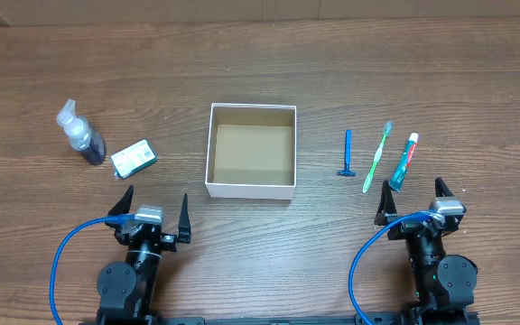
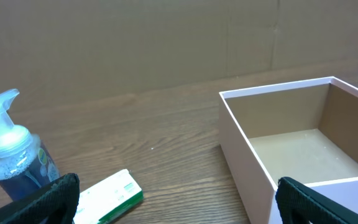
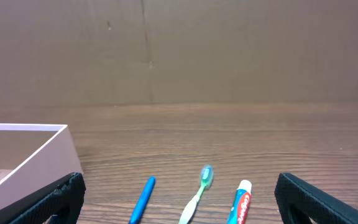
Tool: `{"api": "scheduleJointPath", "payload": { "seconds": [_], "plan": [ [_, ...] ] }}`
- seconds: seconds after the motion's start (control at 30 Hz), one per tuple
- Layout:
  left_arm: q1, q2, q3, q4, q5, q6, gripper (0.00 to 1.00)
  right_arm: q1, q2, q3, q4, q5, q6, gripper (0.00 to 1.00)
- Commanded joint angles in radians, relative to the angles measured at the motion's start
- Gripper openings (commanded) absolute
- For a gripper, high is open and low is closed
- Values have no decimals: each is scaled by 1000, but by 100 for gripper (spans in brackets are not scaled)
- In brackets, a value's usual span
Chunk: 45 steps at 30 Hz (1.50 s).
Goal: Pack container
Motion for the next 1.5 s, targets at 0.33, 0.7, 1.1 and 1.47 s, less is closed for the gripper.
{"api": "scheduleJointPath", "payload": {
  "seconds": [0.33, 0.7, 1.1, 1.47],
  "plan": [
    [6, 152, 437, -322, -60, -328, 100, 3, 350, 377, -149, -87, 277, 100],
    [6, 939, 1395, -1115, -190, -230, 100, 2, 1202, 1244, -930, -48, 227, 100],
    [333, 1233, 1551, -1116, -257, -229, 100, -93, 1254, 1265, -969, -47, 228, 100],
    [459, 1715, 1791, -1044, -37, 76, 100, -98, 1254, 1264, -972, -58, 227, 100]
  ]
}}
